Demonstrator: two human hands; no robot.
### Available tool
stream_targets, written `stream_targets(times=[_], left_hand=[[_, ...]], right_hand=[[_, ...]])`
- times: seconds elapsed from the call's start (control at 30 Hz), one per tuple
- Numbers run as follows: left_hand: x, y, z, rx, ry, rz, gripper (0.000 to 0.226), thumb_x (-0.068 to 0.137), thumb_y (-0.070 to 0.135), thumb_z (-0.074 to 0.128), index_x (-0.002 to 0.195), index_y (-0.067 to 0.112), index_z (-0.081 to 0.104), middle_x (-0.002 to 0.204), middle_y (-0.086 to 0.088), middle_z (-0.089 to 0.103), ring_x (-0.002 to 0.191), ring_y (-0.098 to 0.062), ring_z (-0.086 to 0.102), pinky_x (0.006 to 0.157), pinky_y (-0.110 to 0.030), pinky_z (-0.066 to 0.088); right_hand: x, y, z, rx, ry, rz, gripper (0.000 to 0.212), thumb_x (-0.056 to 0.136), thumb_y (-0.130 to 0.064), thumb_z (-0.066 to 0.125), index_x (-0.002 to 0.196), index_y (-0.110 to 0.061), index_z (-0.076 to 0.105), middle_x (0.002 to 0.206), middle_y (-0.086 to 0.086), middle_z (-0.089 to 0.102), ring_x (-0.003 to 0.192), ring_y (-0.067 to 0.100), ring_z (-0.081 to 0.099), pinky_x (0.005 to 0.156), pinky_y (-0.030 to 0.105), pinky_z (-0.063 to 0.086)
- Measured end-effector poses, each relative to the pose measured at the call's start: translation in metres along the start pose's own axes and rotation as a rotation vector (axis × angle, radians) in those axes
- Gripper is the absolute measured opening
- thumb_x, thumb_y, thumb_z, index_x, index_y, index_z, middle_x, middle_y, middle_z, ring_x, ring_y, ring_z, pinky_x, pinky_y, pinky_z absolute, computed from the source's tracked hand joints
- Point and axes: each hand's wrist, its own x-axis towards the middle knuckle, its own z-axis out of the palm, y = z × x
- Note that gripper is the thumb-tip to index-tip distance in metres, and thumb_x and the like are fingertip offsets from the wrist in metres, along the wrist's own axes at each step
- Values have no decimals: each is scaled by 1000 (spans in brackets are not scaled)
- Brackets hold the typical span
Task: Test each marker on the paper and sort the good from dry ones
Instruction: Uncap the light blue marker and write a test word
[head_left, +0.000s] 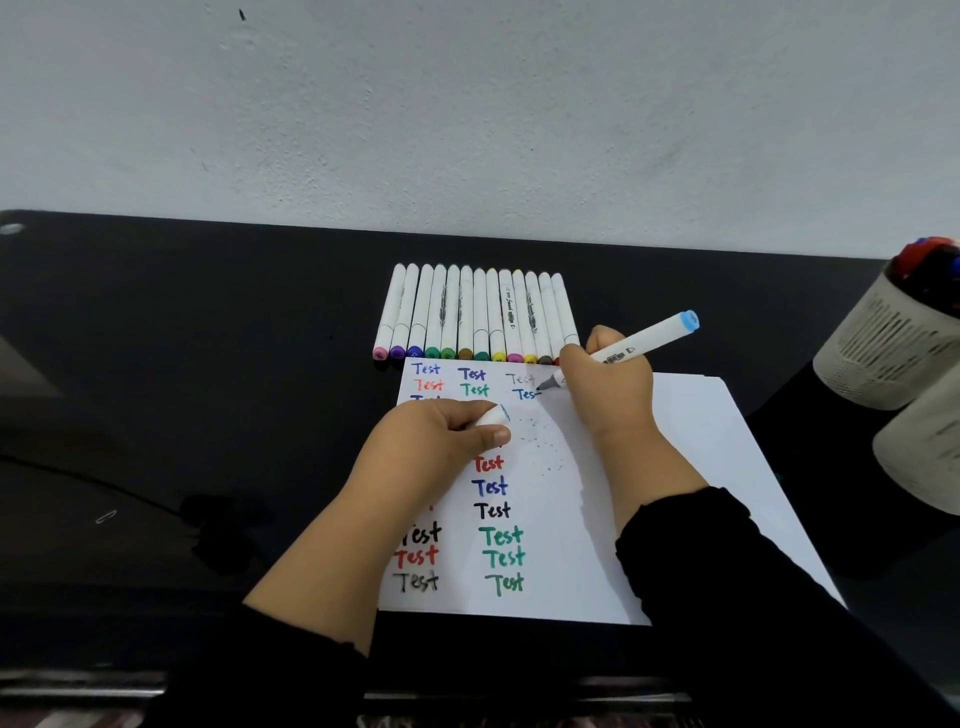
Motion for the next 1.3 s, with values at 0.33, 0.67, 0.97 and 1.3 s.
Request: stream_targets(times=[0.33, 0.67, 0.97, 1.3], left_hand=[[0, 0, 0, -32, -8, -17, 43, 82, 43, 65, 124, 36, 57, 97, 18, 61, 74, 5, 56, 57, -12, 37], [-7, 5, -3, -92, -18, -10, 36, 82, 41, 67, 117, 37, 62, 92, 21, 64, 68, 5, 58, 56, -14, 43], [-12, 4, -5, -174, -49, 31, 26, 82, 36, 69, 107, 42, 66, 78, 20, 67, 64, 1, 65, 54, -15, 48], [-20, 11, -14, -143, -114, 92, 19, 84, 37, 66, 66, 44, 63, 67, 17, 68, 70, -7, 64, 59, -19, 49]], right_hand=[[1, -2, -3, 56, 13, 42, 39, 88, -1, 52, 58, -15, 31, 46, -13, 38, 40, 1, 42, 40, 6, 30], [-2, -25, -11, 209, -189, 108, 34, 90, -4, 55, 61, -14, 39, 53, 1, 44, 41, 6, 36, 40, 15, 34], [-22, -19, -2, 166, -284, 88, 36, 88, -2, 58, 60, -12, 37, 64, 11, 46, 47, 10, 37, 42, 17, 34], [-35, -27, -3, 207, -399, 66, 40, 87, -3, 60, 58, -13, 35, 49, 2, 41, 44, 11, 36, 42, 20, 33]])
